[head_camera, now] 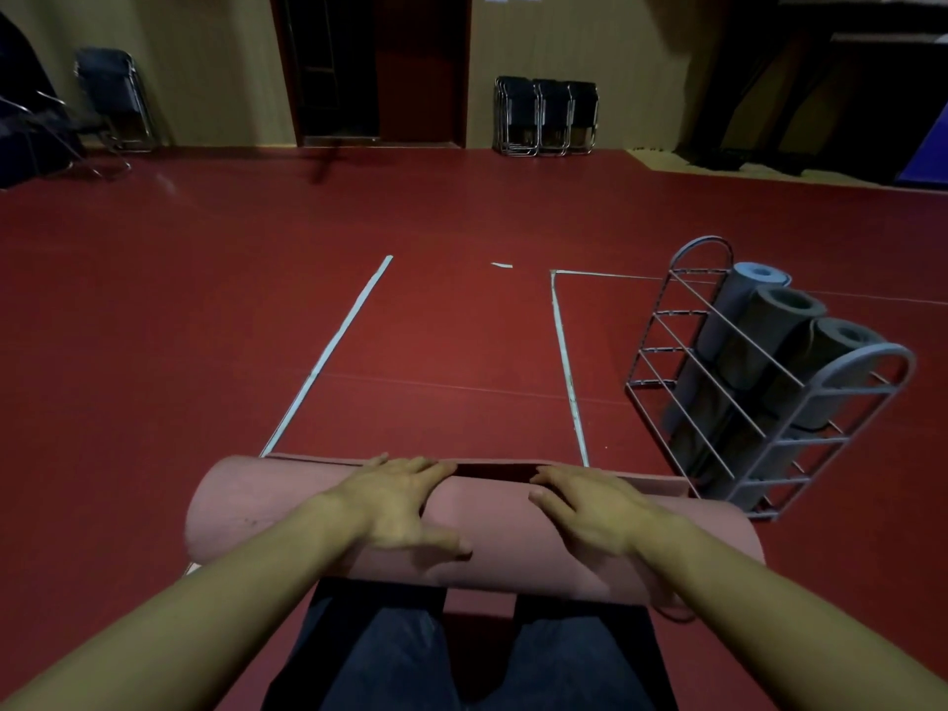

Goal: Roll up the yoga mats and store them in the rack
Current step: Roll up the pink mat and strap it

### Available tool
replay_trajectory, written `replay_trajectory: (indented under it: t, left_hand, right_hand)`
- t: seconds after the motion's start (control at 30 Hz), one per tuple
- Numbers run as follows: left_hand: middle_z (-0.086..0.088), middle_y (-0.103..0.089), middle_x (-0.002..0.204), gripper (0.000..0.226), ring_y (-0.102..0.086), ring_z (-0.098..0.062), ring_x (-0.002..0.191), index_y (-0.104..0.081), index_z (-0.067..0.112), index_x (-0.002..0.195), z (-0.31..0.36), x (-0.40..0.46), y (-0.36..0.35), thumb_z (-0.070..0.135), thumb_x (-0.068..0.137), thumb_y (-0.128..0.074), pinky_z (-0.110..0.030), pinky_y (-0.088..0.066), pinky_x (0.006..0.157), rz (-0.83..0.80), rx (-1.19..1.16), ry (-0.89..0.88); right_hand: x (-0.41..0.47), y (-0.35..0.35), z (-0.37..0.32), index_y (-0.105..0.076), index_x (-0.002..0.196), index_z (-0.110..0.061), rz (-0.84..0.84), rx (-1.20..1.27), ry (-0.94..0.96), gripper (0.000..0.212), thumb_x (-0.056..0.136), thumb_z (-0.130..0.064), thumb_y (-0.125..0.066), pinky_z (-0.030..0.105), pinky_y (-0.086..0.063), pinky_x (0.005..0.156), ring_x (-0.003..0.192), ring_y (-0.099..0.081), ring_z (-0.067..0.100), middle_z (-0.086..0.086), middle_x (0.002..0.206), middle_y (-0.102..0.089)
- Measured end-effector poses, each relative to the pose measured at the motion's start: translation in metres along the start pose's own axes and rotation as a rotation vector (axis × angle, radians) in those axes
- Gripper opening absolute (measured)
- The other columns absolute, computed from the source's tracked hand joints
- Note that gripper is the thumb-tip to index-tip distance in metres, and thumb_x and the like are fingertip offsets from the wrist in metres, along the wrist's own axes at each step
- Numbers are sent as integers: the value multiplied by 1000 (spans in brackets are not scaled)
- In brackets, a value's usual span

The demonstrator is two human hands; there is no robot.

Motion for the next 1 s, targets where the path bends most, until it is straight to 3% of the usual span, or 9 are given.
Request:
replay_trajectory:
  t: [0.1,0.17,0.3,0.4,0.57,0.7,0.8,0.9,1.0]
  left_hand:
    - [5,-14,172,110,-16,-17,157,-10,34,164,2,3,-1,97,77,-34,-50,-5,128,32,15,28]
    - [4,-16,172,105,-18,-18,157,-13,33,164,5,5,-2,95,81,-28,-50,-6,128,70,21,45]
    - [3,-33,165,114,-32,-20,151,-26,34,160,9,9,-6,99,68,-10,-49,-14,127,167,36,52]
    - [3,-53,148,102,-49,-23,136,-42,35,143,6,17,-9,100,72,-9,-46,-27,119,279,66,46]
    - [3,-64,129,107,-60,-25,119,-54,32,128,3,32,-6,95,72,11,-43,-41,104,388,113,69]
    - [1,-66,123,89,-62,-25,114,-59,31,128,2,41,-3,88,87,-4,-42,-44,98,389,122,87]
    - [2,-68,118,81,-64,-24,111,-61,31,122,4,42,-5,83,90,-7,-40,-44,95,469,167,79]
    - [2,-69,114,84,-65,-24,107,-61,31,119,4,45,-7,81,88,-1,-39,-45,93,507,188,91]
    - [-2,-65,109,78,-63,-27,101,-67,25,107,5,54,-4,72,93,-7,-41,-46,84,531,190,106]
  right_hand:
    - [4,-1,-3,-51,139,-36,-84,-26,19,68,94,-80,-28,40,-39,111,128,-55,19,-8,139,-60]
    - [7,-3,-8,-46,147,-32,-82,-82,24,73,94,-80,-30,39,-31,117,137,-48,19,-6,147,-54]
    - [9,-8,-8,-46,128,-25,43,-145,7,61,98,-75,-26,41,-36,101,122,-58,23,1,129,-65]
    - [11,-8,-7,-41,106,-27,111,-143,-14,49,99,-73,-26,38,-34,88,104,-63,24,1,109,-69]
    - [27,-3,-5,-56,115,-22,135,-133,-71,54,102,-67,-29,40,-42,88,104,-64,35,11,112,-73]
    - [34,-9,-4,-56,123,-20,116,-178,-48,67,99,-74,-23,40,-38,93,108,-64,29,8,115,-71]
    - [34,-11,-1,-51,127,-22,182,-164,-44,71,96,-78,-22,39,-38,86,103,-65,29,5,106,-72]
    - [35,-8,-2,-45,111,-25,223,-133,-50,57,97,-77,-25,37,-32,78,93,-64,30,2,93,-70]
    - [43,-5,-3,-50,99,-24,273,-144,-78,53,99,-72,-28,38,-31,74,94,-64,34,6,98,-72]
Point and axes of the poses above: each hand's wrist, its own x-axis towards the middle knuckle, its own y-axis out of the back of the hand, z = x × y, the point moved 4 cm from there along x, towards the middle knuckle
